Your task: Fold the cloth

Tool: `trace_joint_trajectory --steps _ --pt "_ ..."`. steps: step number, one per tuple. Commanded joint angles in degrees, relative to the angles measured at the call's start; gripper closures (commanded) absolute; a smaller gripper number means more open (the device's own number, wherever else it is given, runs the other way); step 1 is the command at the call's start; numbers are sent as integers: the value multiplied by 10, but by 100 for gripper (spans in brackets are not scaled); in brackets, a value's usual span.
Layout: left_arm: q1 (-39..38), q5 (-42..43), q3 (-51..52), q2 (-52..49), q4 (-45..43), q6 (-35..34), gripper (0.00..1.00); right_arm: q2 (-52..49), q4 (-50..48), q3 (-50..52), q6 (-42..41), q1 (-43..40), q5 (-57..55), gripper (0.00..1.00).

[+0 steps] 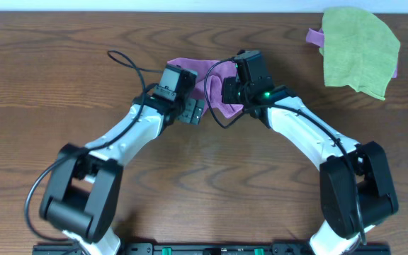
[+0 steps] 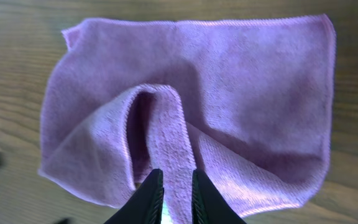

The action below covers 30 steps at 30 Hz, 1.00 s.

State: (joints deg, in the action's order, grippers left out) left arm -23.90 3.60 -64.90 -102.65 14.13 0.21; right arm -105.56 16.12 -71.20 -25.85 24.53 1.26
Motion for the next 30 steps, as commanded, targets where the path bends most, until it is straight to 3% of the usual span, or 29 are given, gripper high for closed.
trace_joint_trajectory --steps 1,9,11,13,15,20,30 --pt "-1 -27 -12 23 10 -2 5 -5 14 -12 13 -15 -27 84" --pt "-6 9 -11 22 26 -2 5 4 100 -22 52 -104 -31 93" --pt "-5 28 -11 21 29 -3 5 19 137 -31 70 -128 -32 88" --pt "-6 38 -11 19 29 -9 5 61 171 -32 88 -159 -34 71" --pt "-7 38 -11 13 31 -18 5 100 198 -32 99 -177 -34 65" --pt "-26 42 -11 -10 32 -22 5 181 272 -17 126 -169 -75 60" --pt "-49 16 -10 -43 32 -39 5 376 277 137 112 -159 -77 54"
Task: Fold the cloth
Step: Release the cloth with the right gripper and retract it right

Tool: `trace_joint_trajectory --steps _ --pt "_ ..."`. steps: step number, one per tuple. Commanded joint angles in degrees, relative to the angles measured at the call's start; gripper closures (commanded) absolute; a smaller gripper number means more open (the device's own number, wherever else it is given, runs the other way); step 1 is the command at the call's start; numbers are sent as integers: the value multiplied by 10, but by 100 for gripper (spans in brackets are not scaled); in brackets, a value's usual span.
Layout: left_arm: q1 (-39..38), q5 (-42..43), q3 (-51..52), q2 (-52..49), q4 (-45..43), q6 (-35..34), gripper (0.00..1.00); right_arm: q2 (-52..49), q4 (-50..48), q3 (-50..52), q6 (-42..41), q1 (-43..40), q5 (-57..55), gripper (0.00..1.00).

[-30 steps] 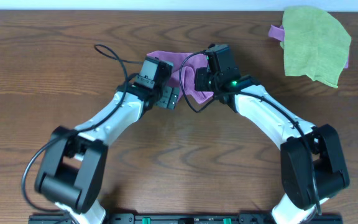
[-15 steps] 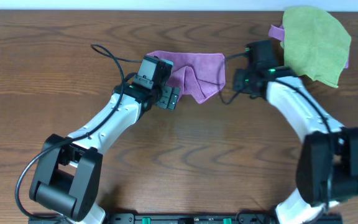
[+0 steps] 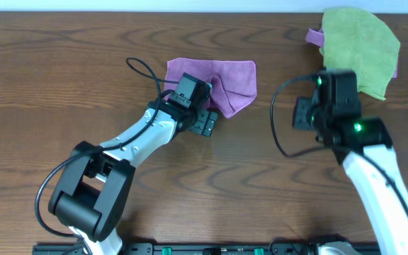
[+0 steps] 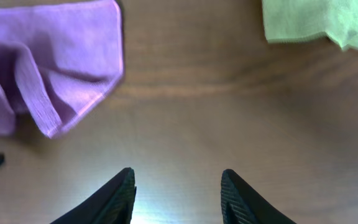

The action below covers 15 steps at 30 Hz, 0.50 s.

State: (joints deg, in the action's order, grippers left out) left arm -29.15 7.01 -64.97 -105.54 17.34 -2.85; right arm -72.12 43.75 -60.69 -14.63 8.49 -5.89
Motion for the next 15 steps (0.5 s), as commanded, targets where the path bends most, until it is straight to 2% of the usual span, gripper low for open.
trace_joint_trajectory --steps 1,6,15 --pt "3 -29 -10 -18 -3 -8 5 58 2 44 -1 2 -5 53" --pt "3 -50 -10 -28 -23 -5 5 115 21 76 -1 2 -5 51" --pt "3 -76 -10 -66 -57 8 5 146 67 80 -1 2 3 52"
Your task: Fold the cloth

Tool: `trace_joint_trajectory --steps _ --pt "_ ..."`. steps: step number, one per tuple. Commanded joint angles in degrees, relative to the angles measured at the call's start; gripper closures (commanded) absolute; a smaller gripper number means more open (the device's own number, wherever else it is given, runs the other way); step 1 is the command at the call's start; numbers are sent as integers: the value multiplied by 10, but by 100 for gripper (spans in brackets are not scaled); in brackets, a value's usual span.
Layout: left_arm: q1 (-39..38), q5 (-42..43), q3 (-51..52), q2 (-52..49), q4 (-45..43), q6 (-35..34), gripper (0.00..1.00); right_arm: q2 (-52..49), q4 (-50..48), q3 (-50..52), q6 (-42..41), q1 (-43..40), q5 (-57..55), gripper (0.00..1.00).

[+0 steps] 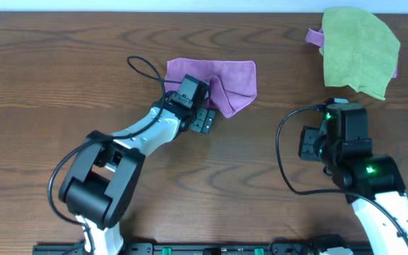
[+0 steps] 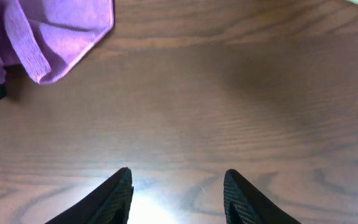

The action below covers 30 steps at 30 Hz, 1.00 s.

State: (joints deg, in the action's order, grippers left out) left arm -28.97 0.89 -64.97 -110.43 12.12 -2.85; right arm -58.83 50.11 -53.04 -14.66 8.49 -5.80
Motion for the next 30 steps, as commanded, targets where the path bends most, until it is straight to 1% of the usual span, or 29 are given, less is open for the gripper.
trace_joint_trajectory --steps 1,8,11,13,16,18,20,21,22,23,26,30 --pt "2 -15 -10 -20 -7 10 5 17 5 3 -1 2 2 51" --pt "2 -16 -10 -24 -27 16 5 24 22 3 -1 2 2 51" --pt "2 -27 -10 -24 -35 16 0 24 25 3 -1 2 2 51" --pt "4 -30 -10 -24 -39 28 7 24 25 3 -1 2 2 51" --pt "11 -30 -10 -24 -40 35 8 24 27 3 -1 2 2 51" --pt "19 -30 -10 -24 -40 37 15 24 27 4 -1 2 2 51" --pt "29 -28 -10 -24 -40 37 16 24 27 3 -1 2 2 51" --pt "32 -28 -10 -24 -40 37 18 24 28 4 -1 2 2 51" --pt "37 -28 -10 -24 -38 37 23 24 28 4 -1 2 2 51" --pt "39 -27 -10 -24 -36 37 27 24 28 4 -1 2 2 51" --pt "39 -27 -10 -24 -35 37 33 24 29 4 -1 2 2 51" --pt "39 -23 -10 -24 -34 37 37 24 29 4 0 2 2 50"
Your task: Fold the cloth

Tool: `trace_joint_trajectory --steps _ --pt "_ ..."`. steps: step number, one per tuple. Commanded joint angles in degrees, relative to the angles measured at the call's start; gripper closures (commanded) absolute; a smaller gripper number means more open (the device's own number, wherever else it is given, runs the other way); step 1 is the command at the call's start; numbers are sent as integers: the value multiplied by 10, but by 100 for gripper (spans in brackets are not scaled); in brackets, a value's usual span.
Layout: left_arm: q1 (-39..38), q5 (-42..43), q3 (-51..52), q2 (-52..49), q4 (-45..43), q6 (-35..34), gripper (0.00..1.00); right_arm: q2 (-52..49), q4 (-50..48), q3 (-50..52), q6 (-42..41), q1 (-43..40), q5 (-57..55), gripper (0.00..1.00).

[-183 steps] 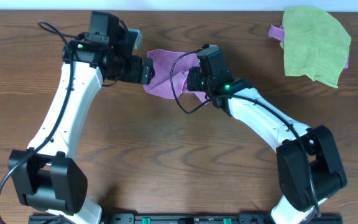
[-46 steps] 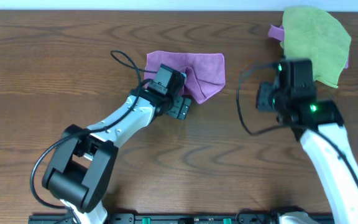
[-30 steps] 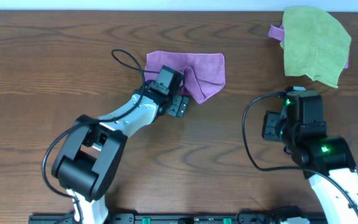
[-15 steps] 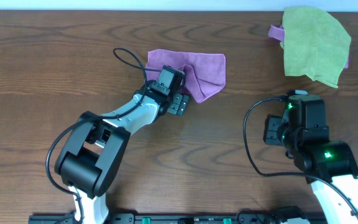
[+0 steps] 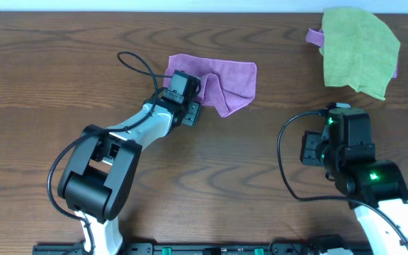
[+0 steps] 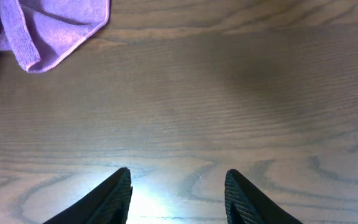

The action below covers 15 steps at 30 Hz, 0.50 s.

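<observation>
The purple cloth (image 5: 222, 76) lies at the back middle of the table, with a flap folded over toward its near right corner. That corner also shows at the upper left of the right wrist view as purple cloth (image 6: 55, 28). My left gripper (image 5: 190, 110) sits at the cloth's near left edge; its fingers are too small in the overhead view to tell how they stand. My right gripper (image 6: 178, 171) is open over bare wood, well to the right of and nearer than the cloth, holding nothing.
A green cloth (image 5: 360, 48) lies at the back right corner, with a bit of another purple cloth (image 5: 315, 35) sticking out from under it. The left arm's cable (image 5: 137, 62) loops just left of the purple cloth.
My left gripper has shifted a little up and to the left along the cloth's near left edge. The right gripper has barely moved and stays open. The cloth lies as before.
At first both grippers were at the purple cloth, the right one shut on a raised fold. Then the right gripper was open and off to the right, the fold lying flat as a flap. It then stood nearer the front edge, where it remains.
</observation>
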State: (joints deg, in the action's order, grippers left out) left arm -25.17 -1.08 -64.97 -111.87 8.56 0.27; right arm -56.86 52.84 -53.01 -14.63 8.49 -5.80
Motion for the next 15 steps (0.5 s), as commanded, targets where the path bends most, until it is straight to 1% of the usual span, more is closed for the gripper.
trace_joint_trajectory --steps 1,6,11,15 --pt "1 -2 -10 -10 3 6 39 4 2 3 -1 2 2 51" --pt "1 7 -10 -10 7 6 48 4 1 4 -1 2 2 50" --pt "1 7 -10 -9 11 5 67 4 1 8 -1 2 0 50" --pt "1 7 -10 -10 17 5 69 4 1 10 -1 2 0 50"
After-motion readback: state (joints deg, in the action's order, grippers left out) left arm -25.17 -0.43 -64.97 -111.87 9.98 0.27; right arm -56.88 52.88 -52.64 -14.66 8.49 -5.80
